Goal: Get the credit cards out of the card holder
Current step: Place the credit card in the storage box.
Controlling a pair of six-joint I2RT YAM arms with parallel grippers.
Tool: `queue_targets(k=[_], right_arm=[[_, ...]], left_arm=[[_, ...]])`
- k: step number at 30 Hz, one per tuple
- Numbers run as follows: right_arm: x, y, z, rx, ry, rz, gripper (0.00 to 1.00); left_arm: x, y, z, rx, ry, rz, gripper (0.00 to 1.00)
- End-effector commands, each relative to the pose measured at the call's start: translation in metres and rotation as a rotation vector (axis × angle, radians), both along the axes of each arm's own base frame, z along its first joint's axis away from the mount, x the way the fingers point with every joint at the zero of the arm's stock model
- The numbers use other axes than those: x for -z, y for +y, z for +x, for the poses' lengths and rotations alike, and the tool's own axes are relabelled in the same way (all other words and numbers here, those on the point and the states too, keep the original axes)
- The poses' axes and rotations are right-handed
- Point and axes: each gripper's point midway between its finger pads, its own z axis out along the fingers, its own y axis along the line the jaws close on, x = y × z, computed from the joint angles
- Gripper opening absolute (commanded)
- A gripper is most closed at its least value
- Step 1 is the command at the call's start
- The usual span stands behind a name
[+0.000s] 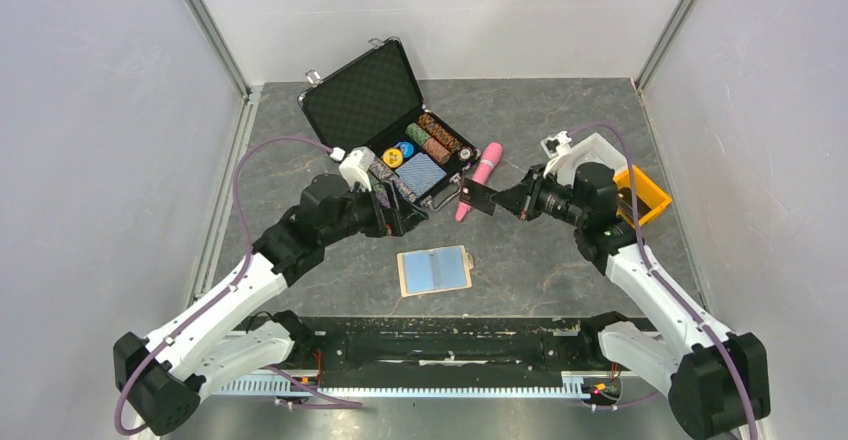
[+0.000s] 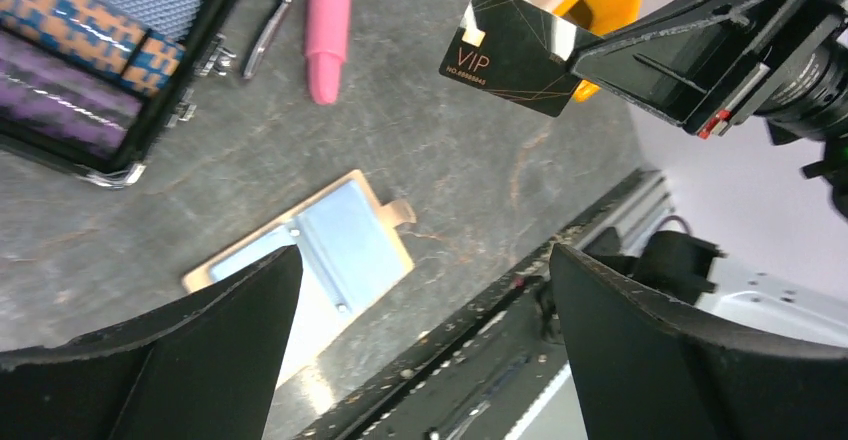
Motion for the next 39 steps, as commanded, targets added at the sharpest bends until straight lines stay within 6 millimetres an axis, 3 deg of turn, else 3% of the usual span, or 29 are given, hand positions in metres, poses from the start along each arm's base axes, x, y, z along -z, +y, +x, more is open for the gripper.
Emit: queue_targets(k=[1,7,12,16,20,24,32,39], right_arm=[[0.018,-0.026,0.014,0.099,0.078,-0.107,0.00],[0.033,-0.077,0.033,0.264,0.198,-0.237,0.00],[0.025,-0.134,0.052,0.424,0.237,-0.316,0.00],[0.028,-0.180,0.061,0.569,0.290,-0.340,0.00],[0.039,-0.206,0.060,0.644,0.352,-0.326,0.00],[0.037,-0.241,0.067,0.727,0.405,-0.287,0.00],[0.036,-0.284,0.078,0.803,0.486,-0.286,0.00],[0.042,-0.315,0.063,0.905,0.541,-0.271,0.00]], left_arm=[[-0.001,0.029,0.008,-0.038,-0.093,0.200,1.00],[-0.018,0.050,0.017,-0.100,-0.142,0.307,1.00],[-0.019,0.063,0.020,-0.107,-0.201,0.385,1.00],[-0.021,0.059,0.016,-0.092,-0.197,0.350,1.00],[-0.017,0.061,0.014,-0.092,-0.184,0.360,1.00],[-0.013,0.062,0.011,-0.087,-0.174,0.366,1.00],[-0.013,0.063,0.011,-0.086,-0.178,0.372,1.00],[-0.013,0.065,0.011,-0.087,-0.178,0.383,1.00]])
